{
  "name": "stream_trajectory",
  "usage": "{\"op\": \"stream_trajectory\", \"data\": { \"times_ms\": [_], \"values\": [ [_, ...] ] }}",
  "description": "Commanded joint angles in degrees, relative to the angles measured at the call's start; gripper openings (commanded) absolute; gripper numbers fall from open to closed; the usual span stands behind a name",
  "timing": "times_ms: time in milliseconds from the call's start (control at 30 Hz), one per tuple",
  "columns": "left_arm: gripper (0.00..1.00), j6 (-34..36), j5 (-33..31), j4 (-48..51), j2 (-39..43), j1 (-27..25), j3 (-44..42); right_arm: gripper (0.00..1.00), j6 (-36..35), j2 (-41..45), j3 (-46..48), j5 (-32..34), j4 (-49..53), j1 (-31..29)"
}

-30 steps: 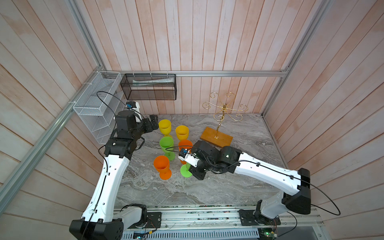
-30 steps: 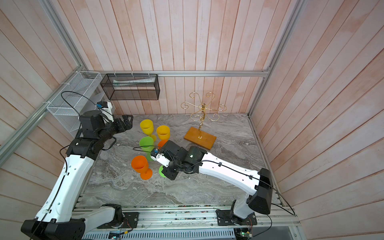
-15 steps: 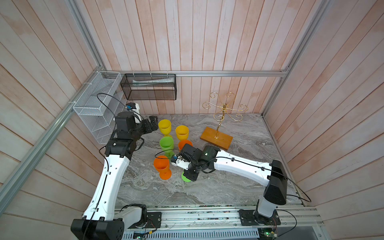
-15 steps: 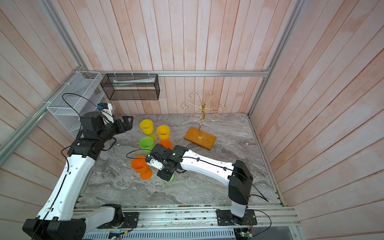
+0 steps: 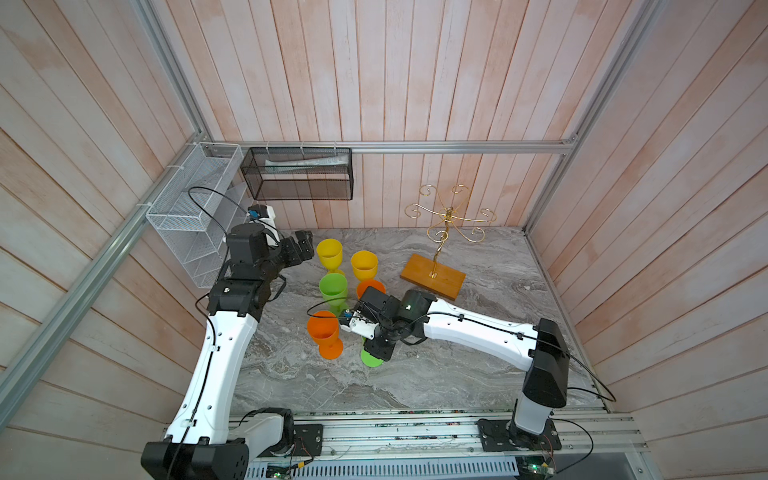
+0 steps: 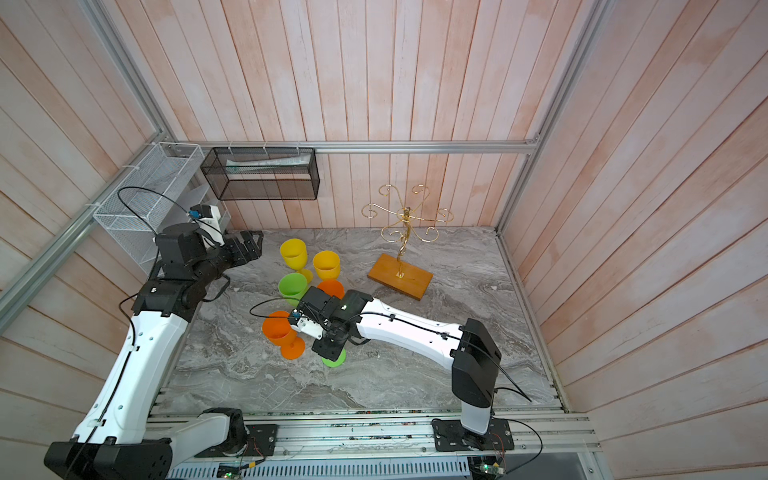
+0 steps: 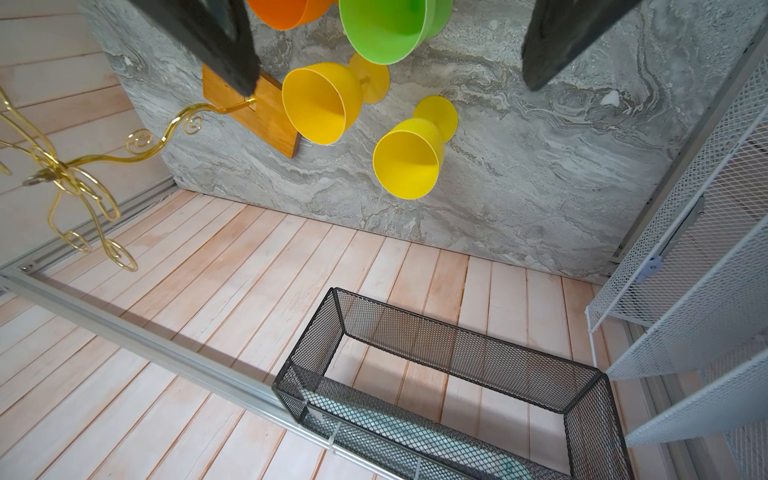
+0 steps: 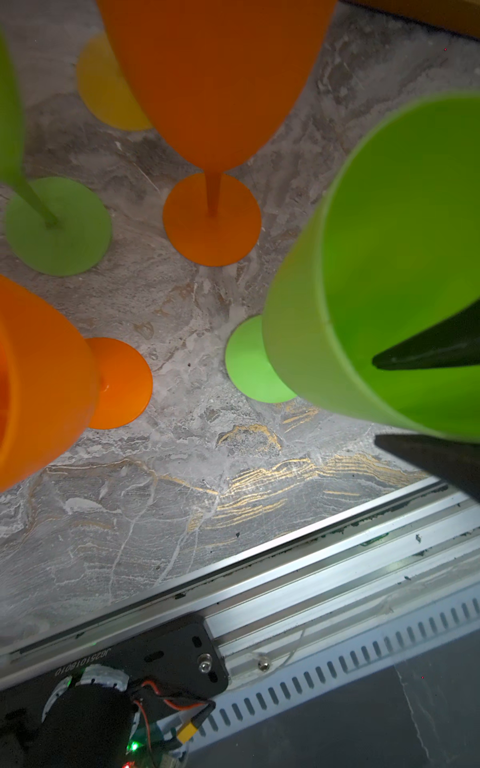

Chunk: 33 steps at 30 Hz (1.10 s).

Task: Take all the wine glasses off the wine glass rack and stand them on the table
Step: 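Lower the green glass upright onto the table beside the orange glass with the right gripper, then open the right gripper and lift it away from the green glass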

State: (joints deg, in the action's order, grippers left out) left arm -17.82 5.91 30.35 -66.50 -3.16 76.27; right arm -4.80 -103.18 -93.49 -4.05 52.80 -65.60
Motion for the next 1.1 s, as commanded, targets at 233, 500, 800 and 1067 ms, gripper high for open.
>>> {"op": "stream_trajectory", "data": {
  "times_ms": [233, 500, 800, 1067],
  "values": [
    [1.0, -0.5, -3.0, -2.7, 3.3, 0.4, 0.3, 0.6, -1.6, 7.5, -2.7, 0.4, -0.3, -0.3],
    [1.0, -0.7, -3.5, -6.6, 6.3, 0.5, -2.4, 0.71, -3.5, 20.7, -0.2, 8.5, -7.4, 2.9],
    [1.0, 0.9, -5.9, -11.8, 10.9, 0.5, -7.7, 0.79, -3.1, 46.5, 15.6, 13.2, -37.9, 15.8],
    [1.0, 2.2, -9.7, -15.3, 12.4, 0.9, -14.4, 0.81, 1.6, 57.2, 28.7, 27.9, -56.4, 33.8]
  ]
}}
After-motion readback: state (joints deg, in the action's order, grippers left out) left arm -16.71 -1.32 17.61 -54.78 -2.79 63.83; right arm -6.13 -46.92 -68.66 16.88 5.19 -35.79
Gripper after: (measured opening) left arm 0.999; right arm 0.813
